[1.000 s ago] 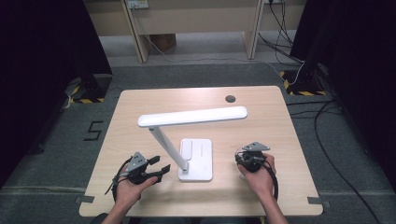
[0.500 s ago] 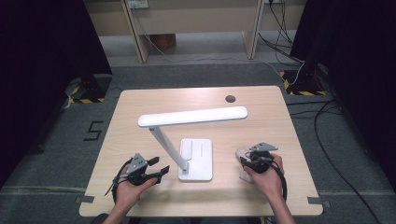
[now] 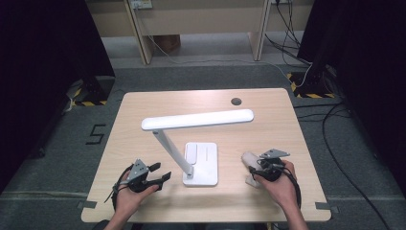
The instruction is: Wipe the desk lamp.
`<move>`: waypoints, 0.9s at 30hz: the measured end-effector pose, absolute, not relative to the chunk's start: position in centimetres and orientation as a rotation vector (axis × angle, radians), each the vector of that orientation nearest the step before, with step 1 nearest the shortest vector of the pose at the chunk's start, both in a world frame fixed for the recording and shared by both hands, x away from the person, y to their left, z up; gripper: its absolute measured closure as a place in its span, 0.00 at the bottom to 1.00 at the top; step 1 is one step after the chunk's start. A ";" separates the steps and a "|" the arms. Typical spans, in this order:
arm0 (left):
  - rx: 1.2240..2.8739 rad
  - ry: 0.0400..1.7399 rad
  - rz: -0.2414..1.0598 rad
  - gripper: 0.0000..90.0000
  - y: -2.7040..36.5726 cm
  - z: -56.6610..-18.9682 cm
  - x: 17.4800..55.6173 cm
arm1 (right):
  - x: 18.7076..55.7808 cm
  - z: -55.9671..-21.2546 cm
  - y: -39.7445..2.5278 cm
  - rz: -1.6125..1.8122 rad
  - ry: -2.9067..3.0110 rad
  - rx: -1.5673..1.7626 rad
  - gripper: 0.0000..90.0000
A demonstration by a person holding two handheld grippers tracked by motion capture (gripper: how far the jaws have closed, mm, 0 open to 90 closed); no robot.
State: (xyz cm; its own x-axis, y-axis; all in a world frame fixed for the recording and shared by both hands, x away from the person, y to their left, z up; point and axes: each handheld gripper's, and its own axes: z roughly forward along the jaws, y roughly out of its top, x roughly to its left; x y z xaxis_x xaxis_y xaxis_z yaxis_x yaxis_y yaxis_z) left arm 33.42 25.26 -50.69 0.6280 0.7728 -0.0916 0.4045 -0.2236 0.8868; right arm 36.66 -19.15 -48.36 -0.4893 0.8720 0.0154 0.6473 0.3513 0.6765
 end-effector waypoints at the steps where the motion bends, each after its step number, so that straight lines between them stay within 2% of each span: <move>1: 1.844 0.947 0.460 0.42 25.2 -50.8 33.5 | 36.6 -48.4 -19.2 0.897 2.276 1.350 0.46; 13: 1.859 0.928 0.464 0.42 25.1 -50.5 33.2 | 38.3 -49.9 -20.2 0.889 2.252 1.451 0.44; 15: 1.853 0.915 0.471 0.42 25.1 -50.3 33.0 | 38.2 -50.2 -20.2 0.922 2.233 1.473 0.48; 16: 1.850 0.909 0.471 0.42 25.1 -50.2 32.8 | 38.0 -50.2 -20.0 0.934 2.227 1.477 0.58; 17: 1.849 0.896 0.475 0.42 25.0 -50.1 32.6 | 38.0 -50.2 -20.0 0.934 2.227 1.477 0.58; 21: 1.868 0.850 0.483 0.44 24.9 -49.5 31.7 | 37.9 -50.1 -19.4 0.956 2.258 1.472 0.79; 25: 1.896 0.791 0.461 0.48 24.4 -49.1 30.8 | 37.8 -49.8 -18.6 0.949 2.318 1.478 0.85; 27: 1.913 0.728 0.430 0.49 23.6 -48.8 30.2 | 37.7 -49.6 -18.2 0.949 2.344 1.459 0.85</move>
